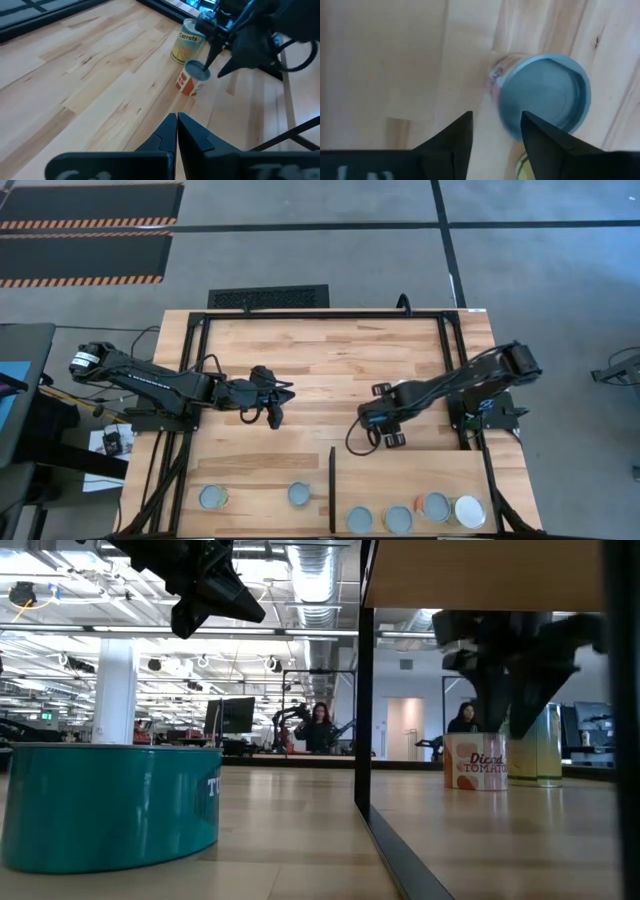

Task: Pick and place cans onto a shelf
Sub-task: Put the canned tomatoes on the shelf

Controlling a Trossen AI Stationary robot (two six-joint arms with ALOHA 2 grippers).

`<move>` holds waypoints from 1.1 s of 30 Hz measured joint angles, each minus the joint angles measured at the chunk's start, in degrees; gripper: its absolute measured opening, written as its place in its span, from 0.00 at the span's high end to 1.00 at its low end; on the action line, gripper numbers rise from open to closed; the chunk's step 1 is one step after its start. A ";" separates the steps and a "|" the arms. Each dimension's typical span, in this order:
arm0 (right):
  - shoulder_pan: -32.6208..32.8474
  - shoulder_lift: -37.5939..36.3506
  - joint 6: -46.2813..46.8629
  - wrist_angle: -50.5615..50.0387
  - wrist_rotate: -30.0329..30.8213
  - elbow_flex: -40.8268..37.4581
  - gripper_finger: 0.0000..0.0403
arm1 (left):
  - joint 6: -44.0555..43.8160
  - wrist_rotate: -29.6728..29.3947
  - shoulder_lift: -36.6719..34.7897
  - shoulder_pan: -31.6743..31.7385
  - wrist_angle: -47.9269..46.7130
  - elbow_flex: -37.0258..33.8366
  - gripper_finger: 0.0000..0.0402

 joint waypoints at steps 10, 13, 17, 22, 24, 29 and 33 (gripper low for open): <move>-1.11 2.63 -3.88 1.64 1.31 0.28 0.86 | 0.33 -0.01 0.00 0.00 -0.26 0.00 1.00; -1.23 1.14 -4.16 -0.22 0.29 1.44 0.97 | 0.31 -0.01 0.00 0.00 -0.27 0.00 1.00; -0.99 -2.45 -3.12 -5.45 -0.51 6.27 0.96 | 0.28 -0.01 0.00 0.00 -0.28 0.00 1.00; -0.60 -4.75 2.04 -18.92 -0.79 17.16 0.99 | 0.25 -0.01 0.00 0.00 -0.26 0.00 1.00; 0.25 -4.87 4.47 -24.62 -0.13 22.90 0.98 | 0.26 -0.01 0.00 0.01 -0.26 0.00 1.00; 5.42 -4.98 11.61 -33.89 -0.29 36.59 0.98 | 0.29 -0.01 0.00 0.02 -0.28 0.00 1.00; 12.74 -5.05 18.12 -35.87 -0.13 43.26 0.98 | 0.35 -0.01 0.00 0.02 -0.32 0.00 1.00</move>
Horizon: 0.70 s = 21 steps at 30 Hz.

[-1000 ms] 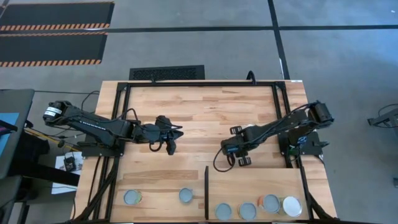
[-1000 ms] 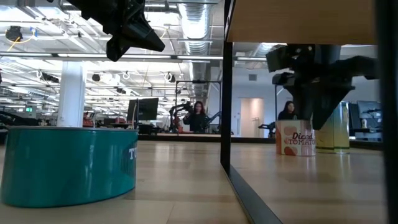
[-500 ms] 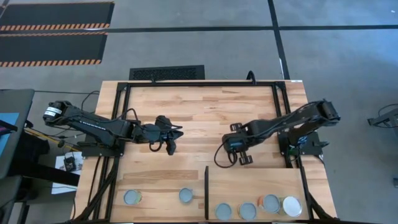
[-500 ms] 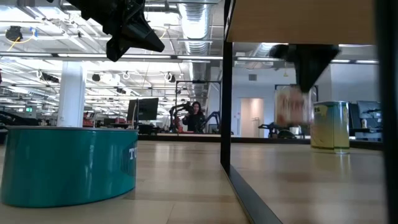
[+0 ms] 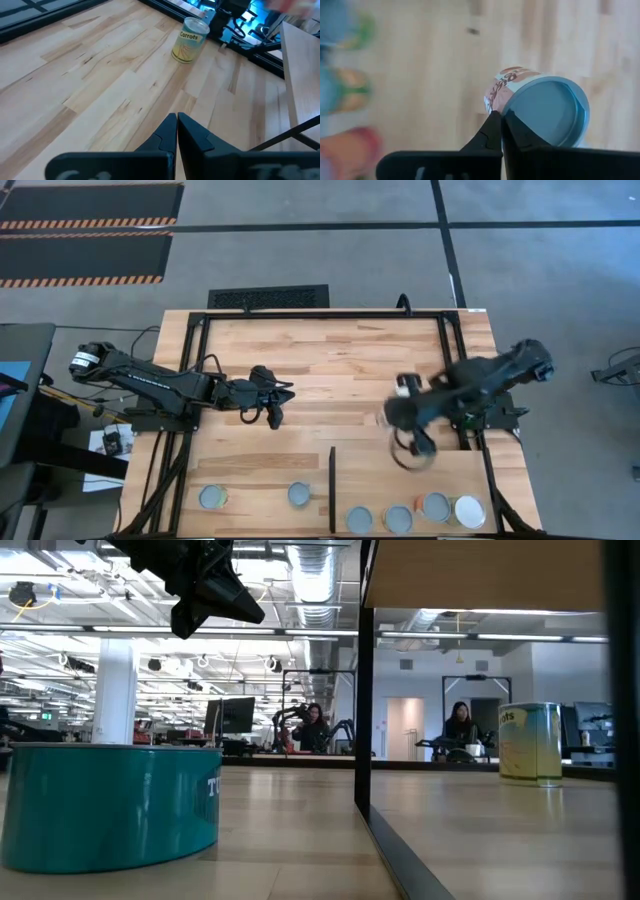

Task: Pick and place cans onto a shelf
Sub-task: Put the canned tomatoes on the shelf

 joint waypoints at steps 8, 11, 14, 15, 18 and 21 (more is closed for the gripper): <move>12.98 4.60 8.61 -0.15 0.94 1.49 0.98 | 0.00 0.00 0.00 0.00 -0.02 0.00 1.00; 14.81 8.08 8.96 0.15 0.90 1.53 0.98 | 0.00 -0.02 0.00 0.00 -0.32 0.00 1.00; 16.24 11.02 8.98 0.46 0.85 1.49 0.98 | -0.04 0.00 0.00 0.00 -1.42 0.00 1.00; 16.51 11.66 8.98 0.42 0.70 1.51 0.98 | -0.12 0.03 0.00 0.00 -1.72 0.00 1.00; 17.15 13.34 9.05 1.04 -1.09 1.51 0.98 | -0.24 0.86 0.00 0.00 -1.74 0.00 1.00; 17.46 14.25 8.94 1.68 -2.13 1.51 0.98 | -0.28 2.02 0.00 0.00 -1.76 0.00 1.00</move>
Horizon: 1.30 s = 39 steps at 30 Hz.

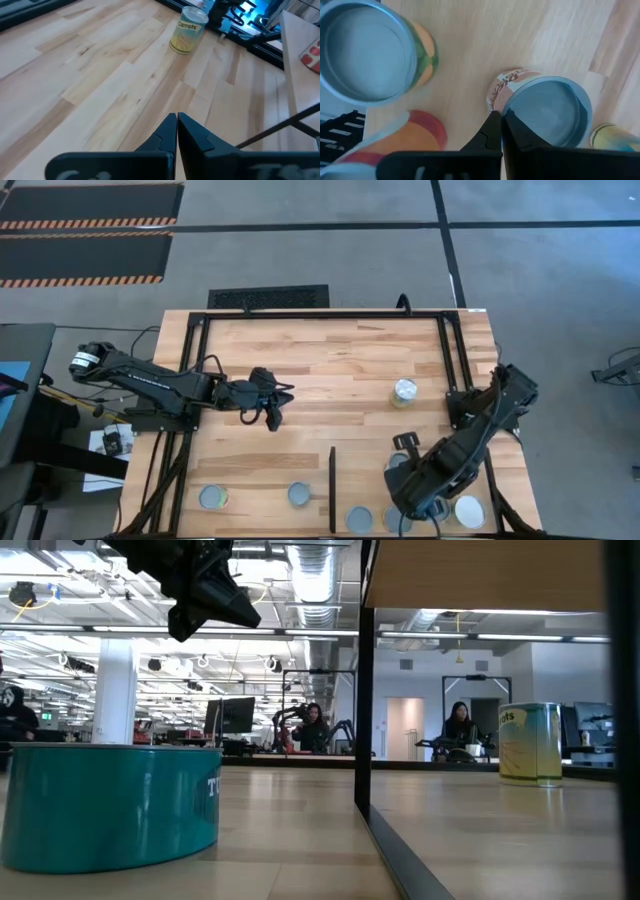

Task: Pick and place cans onto a shelf
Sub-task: Put the canned tomatoes on the shelf, then put the canned spaghetti sauce on the shelf

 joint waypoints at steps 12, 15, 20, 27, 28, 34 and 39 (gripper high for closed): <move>0.47 -0.11 -0.02 3.63 -3.57 0.04 0.92 | -0.08 0.08 0.00 0.00 -0.94 0.00 1.00; 0.47 -0.11 0.00 3.59 -4.62 0.03 0.87 | -0.09 0.09 0.00 0.00 -0.94 0.00 1.00; 0.47 -0.16 0.00 3.61 -4.69 0.04 0.79 | -0.10 0.10 0.00 0.00 -0.94 0.00 1.00; -0.23 -0.57 -0.01 1.02 -4.50 5.32 0.70 | -0.03 1.57 0.00 0.00 -0.92 0.00 1.00; -0.58 -0.60 -0.01 -0.21 -4.56 6.82 0.70 | 0.33 2.57 0.00 0.00 -0.92 0.00 1.00; -3.40 -3.18 -0.41 -3.61 -1.85 12.55 0.87 | 1.32 7.81 0.00 -1.16 -0.84 0.00 1.00; -6.13 -9.84 -5.65 3.15 2.79 7.50 0.97 | -1.44 6.31 0.00 -5.41 -4.21 1.79 1.00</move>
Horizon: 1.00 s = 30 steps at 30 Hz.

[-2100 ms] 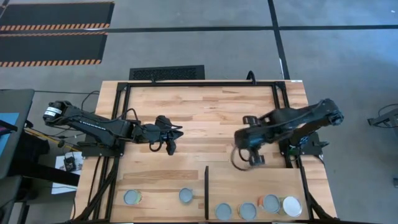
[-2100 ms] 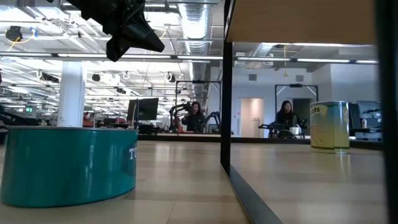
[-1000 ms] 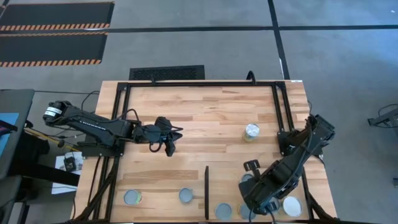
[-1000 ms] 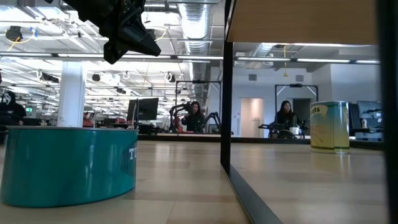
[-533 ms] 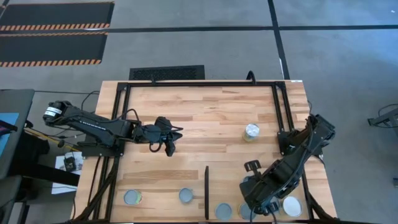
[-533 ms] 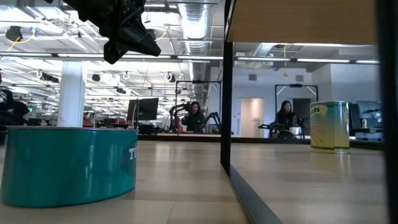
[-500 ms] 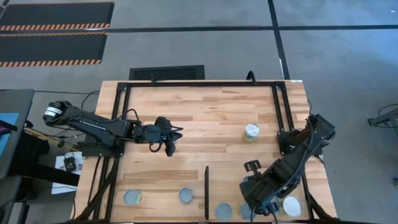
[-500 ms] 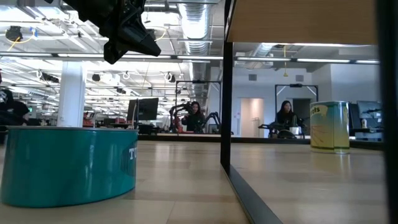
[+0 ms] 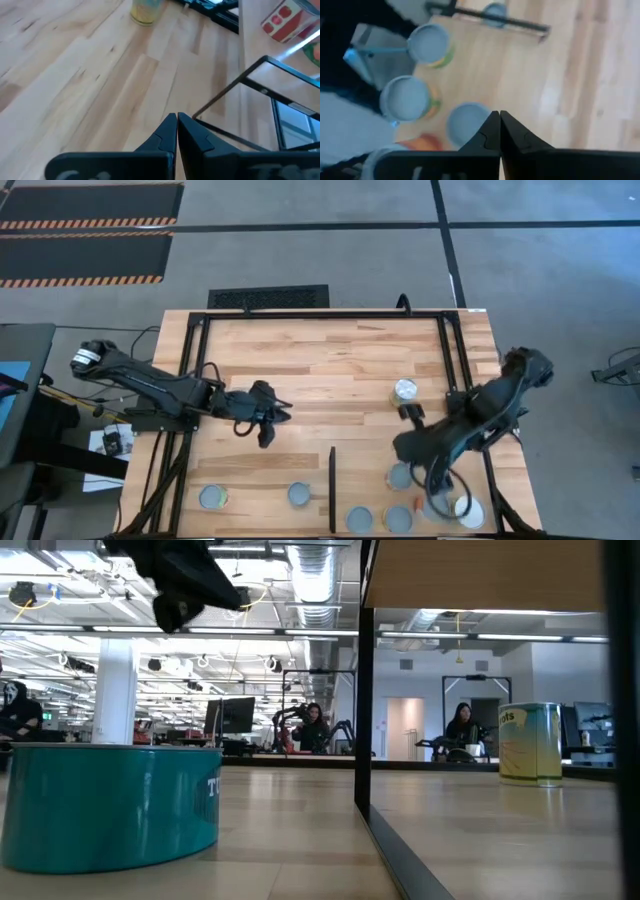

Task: Pick and place cans onto a shelf
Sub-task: Put the canned spaghetti sauce on the shelf

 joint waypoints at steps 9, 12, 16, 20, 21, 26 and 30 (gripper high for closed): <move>-10.26 -19.02 -9.10 32.50 1.95 -28.83 0.98 | -14.47 -7.71 0.31 -8.36 -26.78 13.76 1.00; -14.29 -23.72 -10.78 42.24 1.98 -37.44 0.99 | -19.96 -7.87 1.89 -11.30 -34.26 17.90 1.00; -18.13 -27.50 -12.29 49.07 1.89 -44.00 0.98 | -27.57 -5.97 6.19 -15.38 -44.36 23.62 1.00; -19.74 -29.41 -14.43 50.33 1.74 -45.60 0.99 | -34.30 -2.70 12.04 -19.57 -51.36 29.30 1.00; -20.08 -29.70 -15.26 50.62 1.74 -45.60 0.99 | -35.86 -1.44 13.46 -20.64 -53.05 30.55 1.00; -21.14 -30.96 -18.58 50.61 1.70 -45.62 0.98 | -45.88 5.72 18.86 -26.25 -56.20 34.97 1.00; -21.11 -31.36 -20.81 50.76 1.78 -45.55 0.98 | -56.61 7.38 21.21 -30.93 -55.73 36.33 1.00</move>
